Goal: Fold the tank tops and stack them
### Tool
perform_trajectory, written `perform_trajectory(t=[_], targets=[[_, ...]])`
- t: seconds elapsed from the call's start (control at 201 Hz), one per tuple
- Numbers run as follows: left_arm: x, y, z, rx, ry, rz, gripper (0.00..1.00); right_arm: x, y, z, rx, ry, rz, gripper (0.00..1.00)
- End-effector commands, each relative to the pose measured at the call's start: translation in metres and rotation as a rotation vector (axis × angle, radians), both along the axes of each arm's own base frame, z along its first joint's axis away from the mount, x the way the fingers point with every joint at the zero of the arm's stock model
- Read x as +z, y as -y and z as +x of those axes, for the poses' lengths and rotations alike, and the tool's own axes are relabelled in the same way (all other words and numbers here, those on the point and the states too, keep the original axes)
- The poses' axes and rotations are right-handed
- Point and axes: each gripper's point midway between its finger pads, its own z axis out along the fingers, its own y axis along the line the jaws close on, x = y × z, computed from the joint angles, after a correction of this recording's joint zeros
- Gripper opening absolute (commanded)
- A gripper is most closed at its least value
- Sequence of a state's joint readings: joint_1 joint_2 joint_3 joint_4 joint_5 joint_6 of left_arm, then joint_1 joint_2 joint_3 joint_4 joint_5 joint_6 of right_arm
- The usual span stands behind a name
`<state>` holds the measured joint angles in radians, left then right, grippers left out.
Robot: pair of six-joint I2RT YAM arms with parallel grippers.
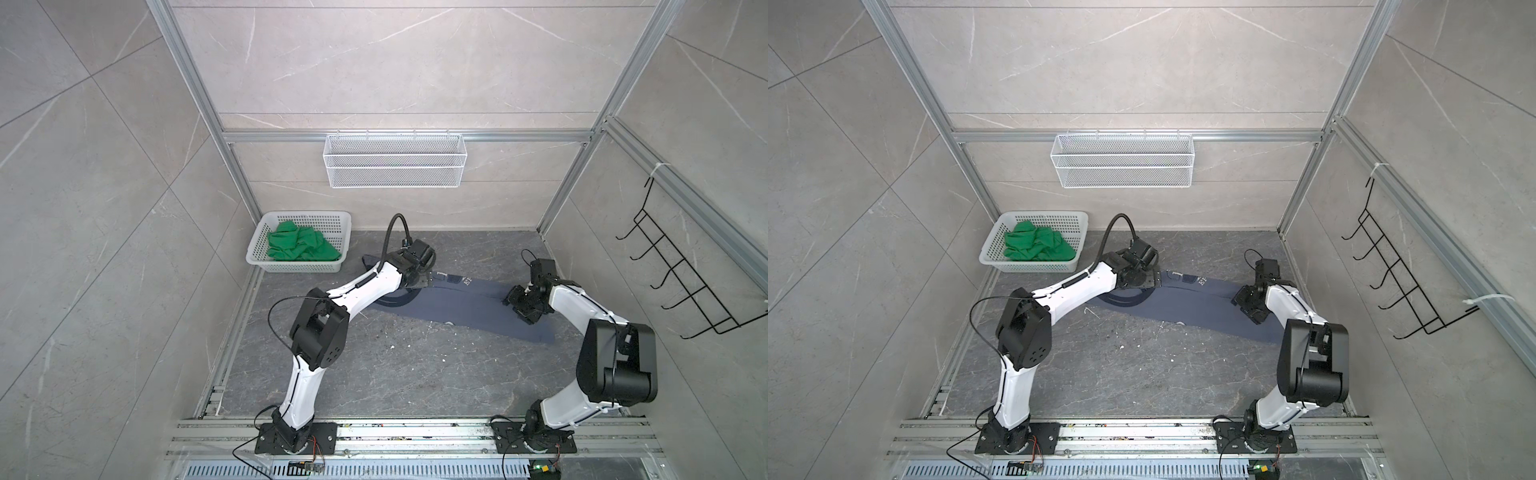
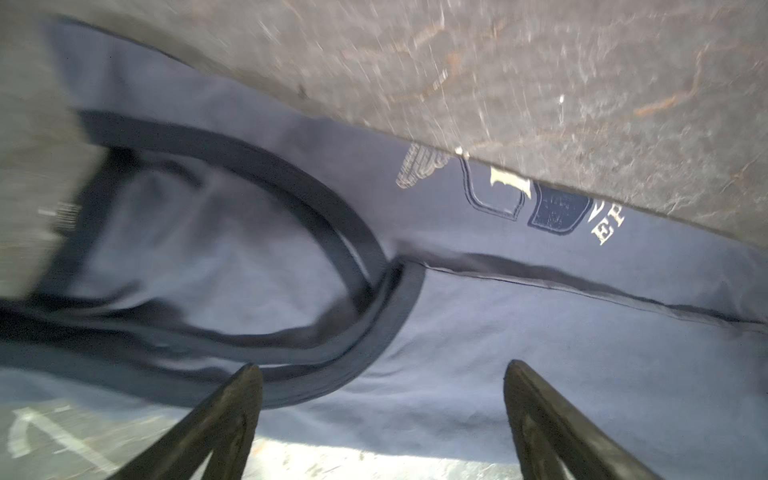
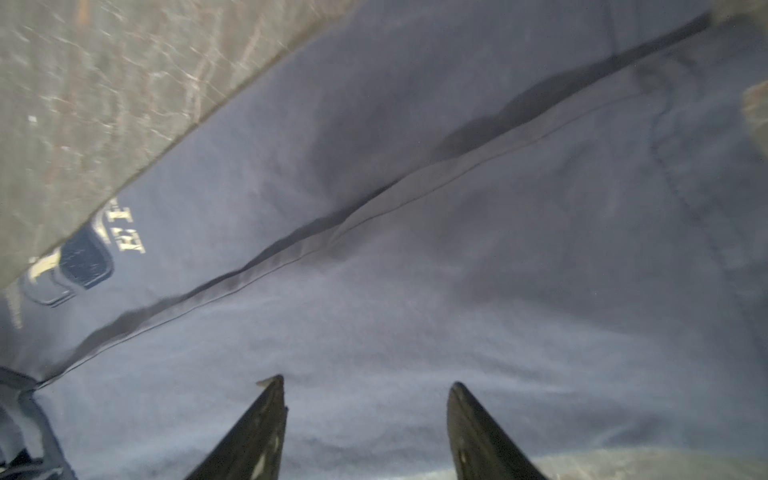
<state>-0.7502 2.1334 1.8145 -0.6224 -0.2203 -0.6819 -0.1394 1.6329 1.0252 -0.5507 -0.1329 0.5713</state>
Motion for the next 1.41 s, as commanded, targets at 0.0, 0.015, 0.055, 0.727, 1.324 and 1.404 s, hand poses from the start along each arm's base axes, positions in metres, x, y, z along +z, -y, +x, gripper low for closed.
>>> perform_trajectory(t=[0.0,0.015,0.055,0.727,1.324,1.404], targets=[[-0.039,0.008,-0.001,-0.015,-0.104,0.016,0.9,-0.007,0.005,0.001,-0.001,-0.044,-0.023,0.63],[-0.042,0.008,0.0,-0.017,-0.109,0.022,0.9,-0.009,0.005,0.0,-0.002,-0.049,-0.024,0.63],[-0.05,0.01,0.002,-0.021,-0.123,0.038,0.89,-0.013,0.006,-0.002,-0.005,-0.065,-0.027,0.63],[-0.104,0.0,0.06,-0.237,-0.087,0.169,0.86,-0.055,-0.065,-0.092,0.098,-0.21,0.118,0.64],[-0.074,0.05,0.074,-0.439,-0.013,0.071,0.88,-0.035,-0.18,-0.153,0.288,-0.143,0.097,0.67],[-0.045,0.046,0.075,-0.433,0.011,0.087,0.89,-0.019,-0.167,-0.148,0.289,-0.111,0.019,0.68]])
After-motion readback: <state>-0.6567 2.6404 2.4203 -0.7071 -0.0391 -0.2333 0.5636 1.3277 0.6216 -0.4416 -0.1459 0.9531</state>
